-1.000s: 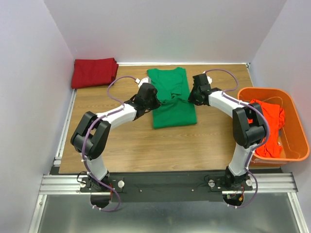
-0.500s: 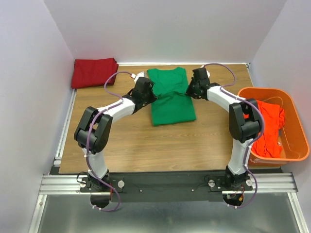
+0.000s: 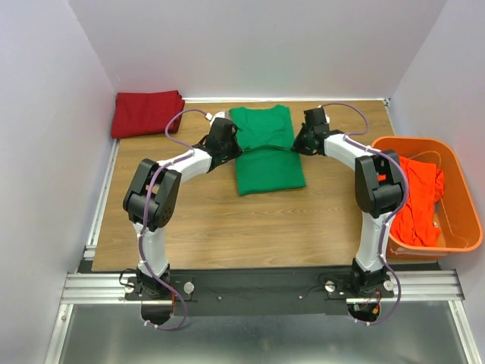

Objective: Fold and stack the t-shirts
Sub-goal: Fold the folded rectangular tshirt in 1/3 of the way

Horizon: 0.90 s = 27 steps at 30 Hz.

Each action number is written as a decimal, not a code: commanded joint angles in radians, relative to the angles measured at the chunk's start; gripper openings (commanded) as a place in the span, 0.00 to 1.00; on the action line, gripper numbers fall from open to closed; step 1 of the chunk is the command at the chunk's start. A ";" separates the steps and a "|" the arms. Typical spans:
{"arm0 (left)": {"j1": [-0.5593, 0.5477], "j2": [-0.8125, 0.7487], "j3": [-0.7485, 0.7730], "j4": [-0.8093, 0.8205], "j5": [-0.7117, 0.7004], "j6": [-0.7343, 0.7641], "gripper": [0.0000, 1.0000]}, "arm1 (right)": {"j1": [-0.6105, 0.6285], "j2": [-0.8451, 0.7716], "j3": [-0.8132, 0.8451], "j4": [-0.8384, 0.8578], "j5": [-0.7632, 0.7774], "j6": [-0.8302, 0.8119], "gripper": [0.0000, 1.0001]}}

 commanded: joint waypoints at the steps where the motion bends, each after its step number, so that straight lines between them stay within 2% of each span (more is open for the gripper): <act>1: 0.013 0.030 0.030 0.014 0.017 0.030 0.00 | -0.011 0.021 0.022 0.034 -0.009 0.014 0.06; 14: 0.015 0.082 0.079 0.014 0.075 0.046 0.00 | -0.024 0.026 0.026 0.050 -0.055 0.014 0.07; 19: 0.015 0.099 0.094 0.014 0.081 0.056 0.01 | -0.025 0.031 0.045 0.054 -0.072 0.006 0.14; 21: 0.016 0.096 0.101 0.014 0.081 0.059 0.07 | -0.027 0.032 0.054 0.053 -0.080 0.002 0.20; 22: 0.018 0.093 0.102 0.014 0.081 0.066 0.14 | -0.027 0.032 0.057 0.054 -0.086 0.000 0.24; 23: 0.022 0.084 0.105 0.014 0.081 0.071 0.19 | -0.028 0.031 0.064 0.054 -0.091 -0.007 0.34; 24: 0.025 0.075 0.105 0.014 0.081 0.074 0.30 | -0.027 0.031 0.068 0.054 -0.095 -0.012 0.39; 26: 0.035 0.055 0.101 0.014 0.077 0.079 0.40 | -0.028 0.026 0.078 0.054 -0.101 -0.023 0.51; 27: 0.045 0.029 0.096 0.014 0.074 0.083 0.44 | -0.028 0.015 0.084 0.054 -0.107 -0.032 0.62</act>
